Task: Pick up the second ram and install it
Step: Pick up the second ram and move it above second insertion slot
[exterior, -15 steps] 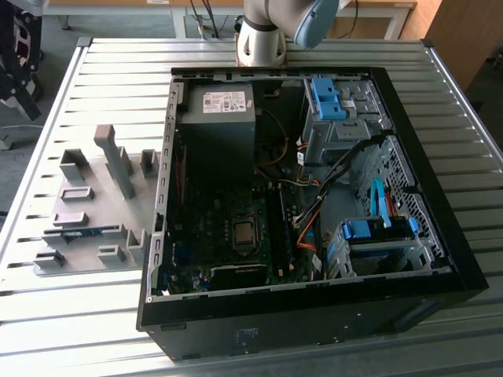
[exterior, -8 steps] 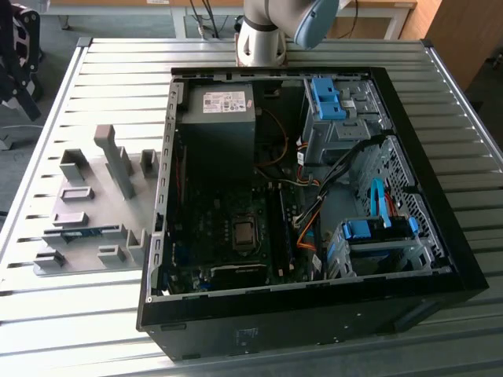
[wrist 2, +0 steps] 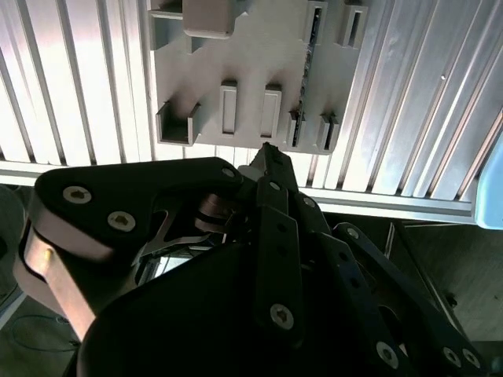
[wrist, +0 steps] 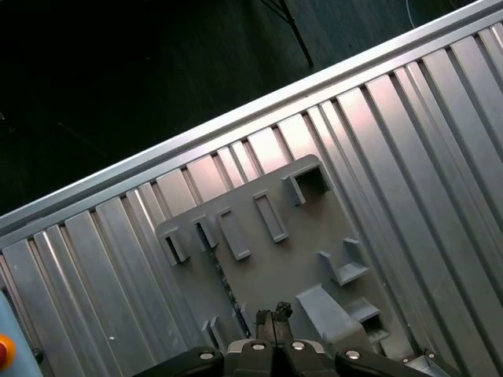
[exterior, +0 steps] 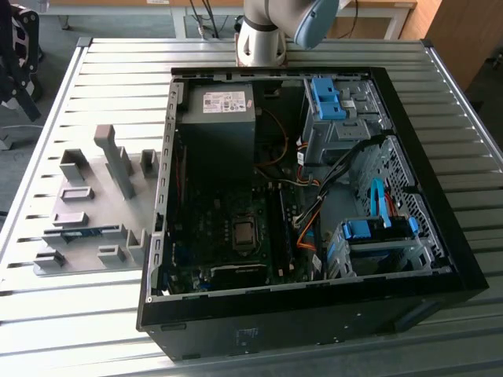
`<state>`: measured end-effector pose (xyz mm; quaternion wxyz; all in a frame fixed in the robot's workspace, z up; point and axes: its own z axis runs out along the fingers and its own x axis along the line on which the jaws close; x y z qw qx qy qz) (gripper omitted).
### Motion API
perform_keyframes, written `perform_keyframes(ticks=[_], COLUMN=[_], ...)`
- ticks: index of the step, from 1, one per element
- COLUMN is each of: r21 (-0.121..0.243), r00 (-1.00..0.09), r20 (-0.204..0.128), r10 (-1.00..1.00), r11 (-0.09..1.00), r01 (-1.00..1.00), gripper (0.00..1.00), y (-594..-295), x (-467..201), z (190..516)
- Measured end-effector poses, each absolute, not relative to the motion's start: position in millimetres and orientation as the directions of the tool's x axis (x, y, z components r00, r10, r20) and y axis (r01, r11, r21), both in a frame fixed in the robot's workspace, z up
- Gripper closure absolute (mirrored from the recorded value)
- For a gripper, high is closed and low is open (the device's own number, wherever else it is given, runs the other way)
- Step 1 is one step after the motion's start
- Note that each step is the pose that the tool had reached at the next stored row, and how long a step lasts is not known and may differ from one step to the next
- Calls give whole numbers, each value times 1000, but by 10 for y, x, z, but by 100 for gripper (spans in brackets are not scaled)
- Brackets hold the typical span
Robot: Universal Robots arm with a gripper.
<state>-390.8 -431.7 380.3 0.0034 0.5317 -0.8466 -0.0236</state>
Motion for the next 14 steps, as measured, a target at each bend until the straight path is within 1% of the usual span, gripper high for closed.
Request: perform_keyframes(ticks=[8, 14], r21=[44, 44], r00=[-431, -367], r20=[-19, -19], r10=[-902, -930], r11=[430, 366], r01=[-902, -930], gripper=[90, 90], y=[-4318, -4320], x=[-3909, -3914], z=[3803, 3797])
